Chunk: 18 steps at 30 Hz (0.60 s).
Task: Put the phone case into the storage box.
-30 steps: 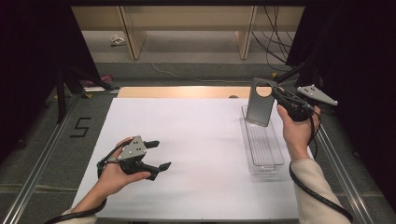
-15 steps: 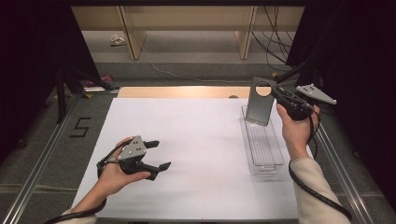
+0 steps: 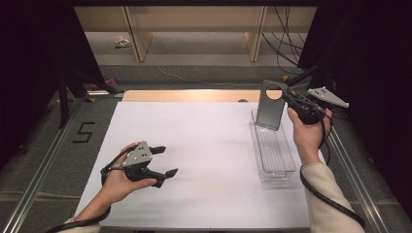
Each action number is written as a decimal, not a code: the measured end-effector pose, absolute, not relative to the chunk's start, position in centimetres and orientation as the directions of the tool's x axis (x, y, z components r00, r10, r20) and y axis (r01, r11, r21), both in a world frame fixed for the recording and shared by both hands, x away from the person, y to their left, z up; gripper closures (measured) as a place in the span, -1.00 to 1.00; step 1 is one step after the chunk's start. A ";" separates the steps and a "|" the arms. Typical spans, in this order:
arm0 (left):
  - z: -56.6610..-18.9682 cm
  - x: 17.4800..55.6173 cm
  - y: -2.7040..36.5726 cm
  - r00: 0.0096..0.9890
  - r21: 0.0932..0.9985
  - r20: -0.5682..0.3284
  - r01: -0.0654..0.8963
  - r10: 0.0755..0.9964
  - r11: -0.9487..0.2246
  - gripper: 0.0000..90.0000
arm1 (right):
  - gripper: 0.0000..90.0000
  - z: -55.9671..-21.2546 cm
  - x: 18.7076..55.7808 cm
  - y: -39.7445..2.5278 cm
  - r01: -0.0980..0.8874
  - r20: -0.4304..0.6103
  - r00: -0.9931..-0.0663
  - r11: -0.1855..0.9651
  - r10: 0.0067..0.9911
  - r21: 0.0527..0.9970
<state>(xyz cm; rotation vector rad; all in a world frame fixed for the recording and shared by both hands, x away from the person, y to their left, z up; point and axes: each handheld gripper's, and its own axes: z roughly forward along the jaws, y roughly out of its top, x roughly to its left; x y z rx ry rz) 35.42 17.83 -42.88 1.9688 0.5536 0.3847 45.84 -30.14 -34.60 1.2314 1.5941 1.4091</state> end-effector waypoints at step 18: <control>-42.9 35.4 17.8 0.843 0.899 0.027 0.214 0.537 -0.382 -0.69 | 0.84 -34.8 46.4 -30.2 0.220 0.101 -0.328 -0.027 0.939 0.975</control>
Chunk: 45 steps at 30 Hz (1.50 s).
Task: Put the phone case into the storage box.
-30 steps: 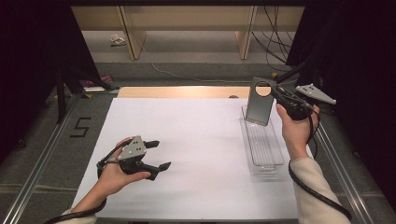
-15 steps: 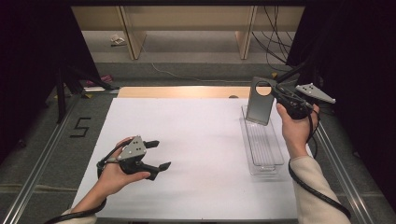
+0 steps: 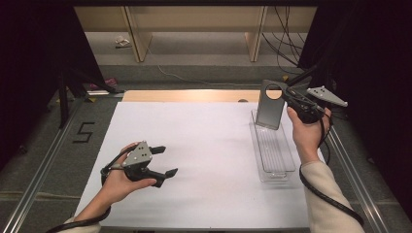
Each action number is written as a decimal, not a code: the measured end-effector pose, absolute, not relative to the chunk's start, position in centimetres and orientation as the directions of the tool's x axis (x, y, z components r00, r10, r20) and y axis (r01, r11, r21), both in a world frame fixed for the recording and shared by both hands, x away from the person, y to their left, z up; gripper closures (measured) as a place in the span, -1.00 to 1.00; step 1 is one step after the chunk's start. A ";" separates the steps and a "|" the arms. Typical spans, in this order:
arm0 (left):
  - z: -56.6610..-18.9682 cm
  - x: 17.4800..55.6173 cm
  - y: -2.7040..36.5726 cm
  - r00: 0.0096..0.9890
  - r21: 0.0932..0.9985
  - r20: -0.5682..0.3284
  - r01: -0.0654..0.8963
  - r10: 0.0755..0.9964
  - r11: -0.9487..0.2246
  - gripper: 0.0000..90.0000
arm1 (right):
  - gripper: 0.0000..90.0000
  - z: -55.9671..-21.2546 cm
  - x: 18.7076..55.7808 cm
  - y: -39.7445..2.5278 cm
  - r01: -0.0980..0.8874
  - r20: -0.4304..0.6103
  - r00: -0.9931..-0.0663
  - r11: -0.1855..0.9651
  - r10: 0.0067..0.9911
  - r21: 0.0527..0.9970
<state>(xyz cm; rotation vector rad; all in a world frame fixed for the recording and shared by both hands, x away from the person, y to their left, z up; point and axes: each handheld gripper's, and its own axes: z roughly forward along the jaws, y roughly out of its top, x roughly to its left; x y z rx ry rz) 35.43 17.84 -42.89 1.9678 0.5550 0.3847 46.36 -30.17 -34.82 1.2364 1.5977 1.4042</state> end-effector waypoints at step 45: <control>-42.9 35.5 17.9 0.842 0.901 0.021 0.218 0.540 -0.375 -0.69 | 0.84 -35.2 47.4 -30.3 0.229 0.097 -0.320 -0.022 0.943 0.973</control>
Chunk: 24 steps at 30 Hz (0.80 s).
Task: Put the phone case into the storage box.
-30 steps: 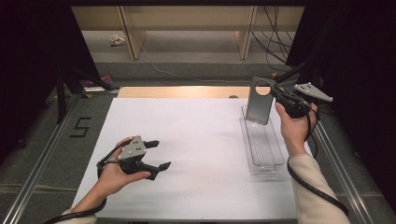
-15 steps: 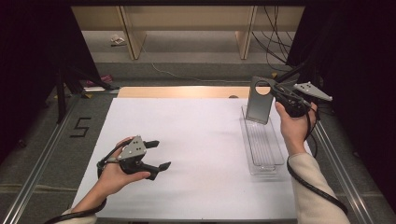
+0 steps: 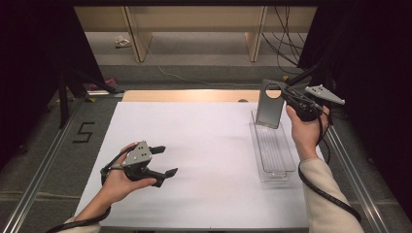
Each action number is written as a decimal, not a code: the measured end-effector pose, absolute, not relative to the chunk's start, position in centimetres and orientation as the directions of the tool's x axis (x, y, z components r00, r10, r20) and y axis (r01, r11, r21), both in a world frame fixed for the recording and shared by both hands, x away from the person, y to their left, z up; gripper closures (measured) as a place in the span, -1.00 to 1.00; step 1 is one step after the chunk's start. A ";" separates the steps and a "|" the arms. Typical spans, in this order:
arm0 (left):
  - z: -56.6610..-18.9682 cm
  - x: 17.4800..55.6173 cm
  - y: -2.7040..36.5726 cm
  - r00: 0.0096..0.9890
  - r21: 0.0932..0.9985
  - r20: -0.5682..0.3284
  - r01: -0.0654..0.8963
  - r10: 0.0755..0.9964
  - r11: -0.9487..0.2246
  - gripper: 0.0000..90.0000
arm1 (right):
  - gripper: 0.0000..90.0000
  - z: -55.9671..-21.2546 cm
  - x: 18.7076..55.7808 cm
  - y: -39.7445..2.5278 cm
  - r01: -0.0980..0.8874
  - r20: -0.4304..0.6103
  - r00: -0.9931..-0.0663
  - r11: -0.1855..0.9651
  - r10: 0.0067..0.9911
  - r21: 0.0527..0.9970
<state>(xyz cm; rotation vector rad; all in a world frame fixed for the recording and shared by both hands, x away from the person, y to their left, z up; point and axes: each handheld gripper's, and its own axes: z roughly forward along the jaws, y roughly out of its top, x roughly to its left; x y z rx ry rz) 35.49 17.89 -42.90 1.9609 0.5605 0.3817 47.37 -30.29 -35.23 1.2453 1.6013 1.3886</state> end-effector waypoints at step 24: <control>-42.9 35.5 17.9 0.841 0.900 0.023 0.217 0.540 -0.378 -0.69 | 0.84 -35.4 47.9 -30.3 0.230 0.093 -0.316 -0.018 0.944 0.973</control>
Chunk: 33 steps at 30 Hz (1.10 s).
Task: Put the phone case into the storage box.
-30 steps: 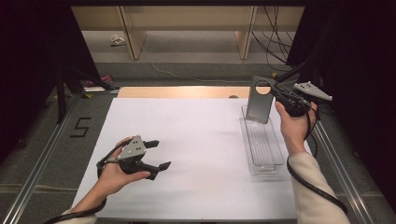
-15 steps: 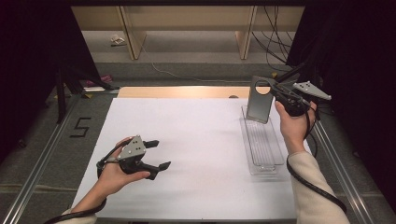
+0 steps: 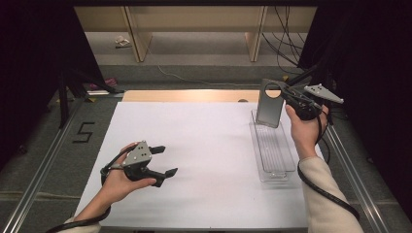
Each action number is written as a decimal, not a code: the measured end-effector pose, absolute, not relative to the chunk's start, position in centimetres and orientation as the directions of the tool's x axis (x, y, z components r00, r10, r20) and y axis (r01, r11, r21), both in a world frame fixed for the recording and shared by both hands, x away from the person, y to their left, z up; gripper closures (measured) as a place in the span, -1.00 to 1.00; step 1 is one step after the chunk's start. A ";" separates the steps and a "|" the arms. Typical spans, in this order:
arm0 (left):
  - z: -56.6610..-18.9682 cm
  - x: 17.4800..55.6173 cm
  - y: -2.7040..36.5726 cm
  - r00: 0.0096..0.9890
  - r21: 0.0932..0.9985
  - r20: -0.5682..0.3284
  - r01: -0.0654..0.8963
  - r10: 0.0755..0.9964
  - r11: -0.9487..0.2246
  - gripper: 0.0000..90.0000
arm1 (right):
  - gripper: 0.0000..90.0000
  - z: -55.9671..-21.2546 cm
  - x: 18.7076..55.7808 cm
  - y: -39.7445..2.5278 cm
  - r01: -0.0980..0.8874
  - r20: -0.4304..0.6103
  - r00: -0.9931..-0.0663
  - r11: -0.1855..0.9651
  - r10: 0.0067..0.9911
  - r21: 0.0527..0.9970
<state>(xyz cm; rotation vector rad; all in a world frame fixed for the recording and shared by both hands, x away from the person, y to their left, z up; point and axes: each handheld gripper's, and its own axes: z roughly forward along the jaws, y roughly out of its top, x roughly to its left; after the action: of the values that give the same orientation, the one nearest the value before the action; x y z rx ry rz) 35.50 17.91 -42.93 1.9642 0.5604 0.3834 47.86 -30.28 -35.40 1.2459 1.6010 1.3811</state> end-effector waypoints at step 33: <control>-43.0 35.5 17.9 0.841 0.900 0.022 0.219 0.541 -0.378 -0.69 | 0.84 -35.7 48.5 -30.2 0.234 0.087 -0.311 -0.013 0.946 0.972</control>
<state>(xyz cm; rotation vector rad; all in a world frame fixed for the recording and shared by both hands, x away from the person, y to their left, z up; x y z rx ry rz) 35.52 17.92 -42.97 1.9642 0.5621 0.3828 48.55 -30.19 -35.74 1.2487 1.6040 1.3699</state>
